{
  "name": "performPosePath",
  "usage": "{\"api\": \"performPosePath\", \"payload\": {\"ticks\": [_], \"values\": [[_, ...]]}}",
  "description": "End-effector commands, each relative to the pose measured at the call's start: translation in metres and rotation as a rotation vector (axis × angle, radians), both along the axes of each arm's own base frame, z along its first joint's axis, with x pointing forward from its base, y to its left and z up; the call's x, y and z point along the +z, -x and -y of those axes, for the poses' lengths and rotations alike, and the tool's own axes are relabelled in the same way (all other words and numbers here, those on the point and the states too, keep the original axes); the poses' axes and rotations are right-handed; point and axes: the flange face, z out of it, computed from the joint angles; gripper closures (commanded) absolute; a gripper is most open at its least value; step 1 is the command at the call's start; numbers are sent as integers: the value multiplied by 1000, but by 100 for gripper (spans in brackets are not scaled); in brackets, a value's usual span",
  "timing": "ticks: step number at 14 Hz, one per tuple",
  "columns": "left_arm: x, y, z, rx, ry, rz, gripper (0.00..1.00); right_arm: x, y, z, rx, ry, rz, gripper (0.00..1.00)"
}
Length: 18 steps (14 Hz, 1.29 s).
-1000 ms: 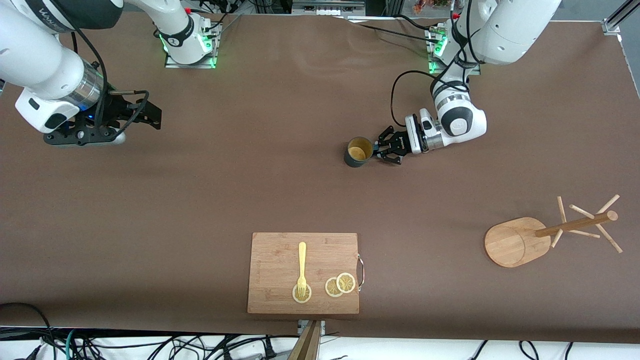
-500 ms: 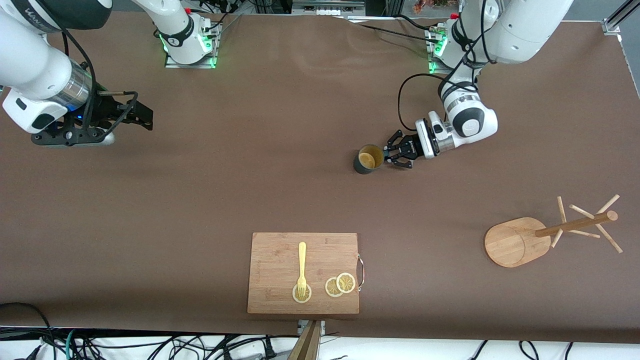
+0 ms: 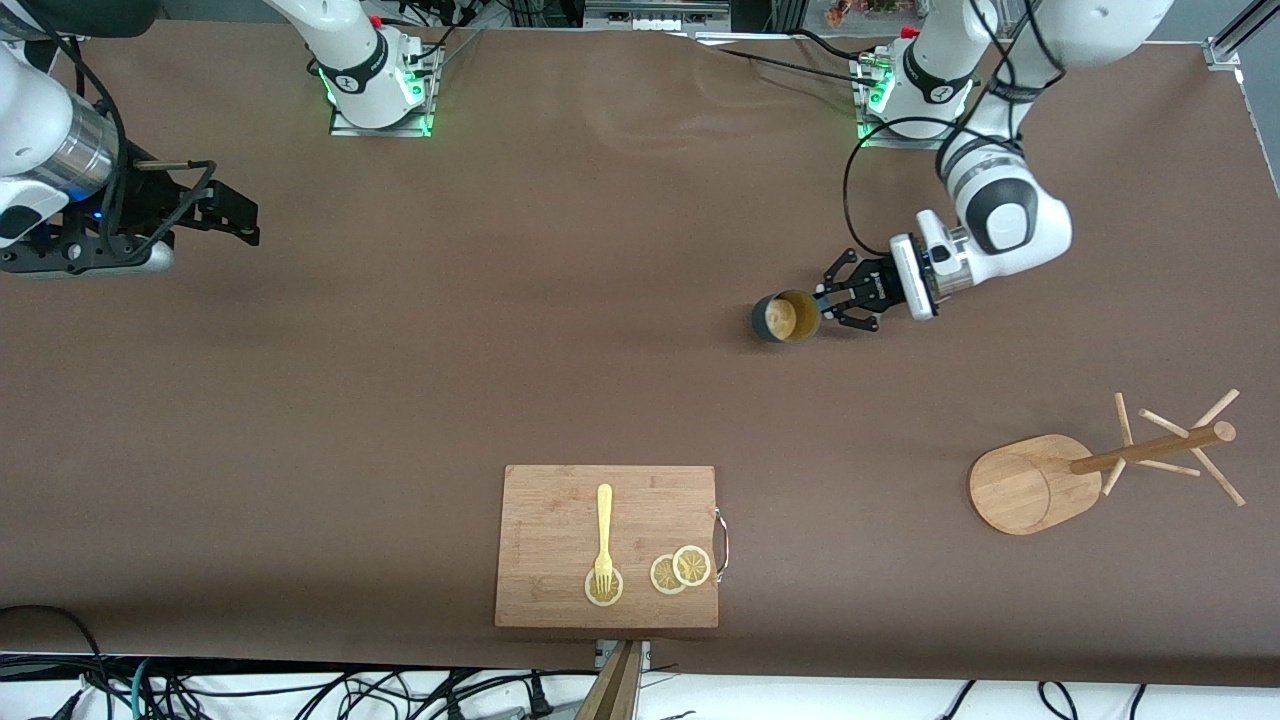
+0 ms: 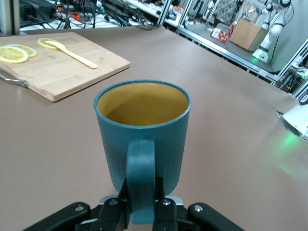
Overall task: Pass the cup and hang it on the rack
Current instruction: 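Lift the teal mug with the left gripper toward the wooden rack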
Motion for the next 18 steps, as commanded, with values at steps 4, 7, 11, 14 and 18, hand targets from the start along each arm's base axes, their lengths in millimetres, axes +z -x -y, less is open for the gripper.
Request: {"api": "performPosePath", "payload": {"ticks": [4,7,11,14,18], "values": [[83,9,-79,33,20,-258,100,12,-4,-2,16,4,17,0],[92,15,-129,137,102,-405,100,23,-3,-6,25,6,37,0],[124,4,-199,239,105,-560,100,32,-1,-3,25,3,51,0],[139,6,-236,355,152,-721,100,40,3,-4,16,1,64,0],[122,2,-289,478,282,-932,100,56,8,-8,41,-3,111,0]]}}
